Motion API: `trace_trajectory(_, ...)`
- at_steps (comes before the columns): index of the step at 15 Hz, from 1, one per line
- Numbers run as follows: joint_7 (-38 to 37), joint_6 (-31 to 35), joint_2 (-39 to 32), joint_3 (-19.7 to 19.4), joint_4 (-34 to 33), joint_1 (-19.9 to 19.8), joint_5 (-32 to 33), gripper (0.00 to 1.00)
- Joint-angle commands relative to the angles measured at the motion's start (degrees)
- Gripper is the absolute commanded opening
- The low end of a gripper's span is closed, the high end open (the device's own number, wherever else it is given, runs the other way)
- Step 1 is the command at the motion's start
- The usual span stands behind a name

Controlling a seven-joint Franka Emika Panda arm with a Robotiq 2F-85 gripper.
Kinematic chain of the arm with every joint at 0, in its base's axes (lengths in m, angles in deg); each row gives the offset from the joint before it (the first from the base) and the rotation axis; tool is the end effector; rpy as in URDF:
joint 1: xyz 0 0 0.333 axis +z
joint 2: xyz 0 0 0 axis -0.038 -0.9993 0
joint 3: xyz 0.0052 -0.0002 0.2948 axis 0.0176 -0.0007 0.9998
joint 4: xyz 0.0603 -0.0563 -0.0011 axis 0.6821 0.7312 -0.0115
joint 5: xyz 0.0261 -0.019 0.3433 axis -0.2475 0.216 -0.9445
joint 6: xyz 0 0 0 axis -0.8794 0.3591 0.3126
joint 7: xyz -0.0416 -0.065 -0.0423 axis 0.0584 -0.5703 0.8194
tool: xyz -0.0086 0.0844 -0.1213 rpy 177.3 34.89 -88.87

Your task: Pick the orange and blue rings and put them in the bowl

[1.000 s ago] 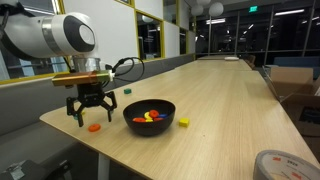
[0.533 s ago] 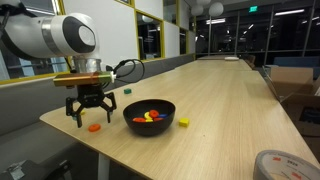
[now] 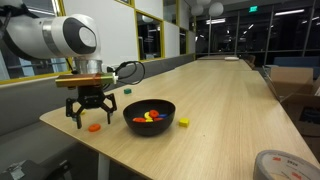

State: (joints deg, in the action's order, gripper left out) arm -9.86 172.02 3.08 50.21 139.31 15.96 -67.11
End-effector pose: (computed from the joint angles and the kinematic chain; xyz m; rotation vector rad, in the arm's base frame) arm 0.3239 0.1373 0.2007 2.8628 1.1876 -0.2134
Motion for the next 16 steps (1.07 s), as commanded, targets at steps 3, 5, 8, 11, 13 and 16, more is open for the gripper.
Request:
trace_trajectory(3,0.7,0.2,-0.3,0.5,0.0,-0.8,0.8,1.00)
trace_trajectory(5,0.6,0.4,-0.6,0.6,0.0,-0.8,0.8,1.00)
trace_trajectory(8,0.1,1.1,-0.9,0.6,0.0,-0.8,1.1,1.00)
trace_trajectory(11,-0.7,1.9,-1.0,0.6,0.0,-0.9,1.9,1.00)
trace_trajectory(13,-1.3,2.6,-1.1,0.6,0.0,-0.9,2.6,1.00)
trace_trajectory(16,-1.4,3.5,-1.2,0.6,0.0,-1.0,3.3,1.00)
